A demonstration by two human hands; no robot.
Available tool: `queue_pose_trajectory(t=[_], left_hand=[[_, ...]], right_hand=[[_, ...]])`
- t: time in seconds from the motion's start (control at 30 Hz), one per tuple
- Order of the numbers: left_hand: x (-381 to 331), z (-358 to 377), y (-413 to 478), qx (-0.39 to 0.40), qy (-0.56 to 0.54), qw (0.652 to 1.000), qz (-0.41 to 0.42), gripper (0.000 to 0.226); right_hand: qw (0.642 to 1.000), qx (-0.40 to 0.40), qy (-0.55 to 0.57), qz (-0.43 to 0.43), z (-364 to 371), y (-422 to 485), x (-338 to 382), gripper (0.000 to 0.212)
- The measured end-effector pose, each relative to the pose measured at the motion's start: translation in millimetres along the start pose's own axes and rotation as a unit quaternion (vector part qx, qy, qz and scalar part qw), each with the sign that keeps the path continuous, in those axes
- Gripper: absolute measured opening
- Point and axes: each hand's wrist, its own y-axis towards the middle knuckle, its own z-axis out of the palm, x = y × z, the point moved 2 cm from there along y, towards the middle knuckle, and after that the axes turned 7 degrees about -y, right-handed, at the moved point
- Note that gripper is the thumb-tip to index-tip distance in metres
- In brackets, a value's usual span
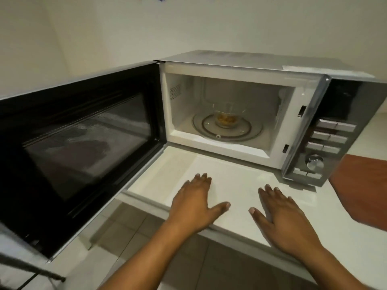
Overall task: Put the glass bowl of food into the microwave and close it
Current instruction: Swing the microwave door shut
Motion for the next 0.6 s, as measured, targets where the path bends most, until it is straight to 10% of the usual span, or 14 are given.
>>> queue_pose_trajectory(t=[0.33,0.6], left_hand=[[-18.0,-182.0,-141.8,-0.418,0.09,0.899,0.088,0.063],[20.1,-257.2,-200.7,-0.479,0.112,0.867,-0.085,0.075]], right_hand=[[0.999,0.003,-0.017,-0.035,3.9,-3.8,-5.5,0.077],[0.999,-0.001,-0.037,-0.023,-0.6,-4.5,-1.5,0.109]])
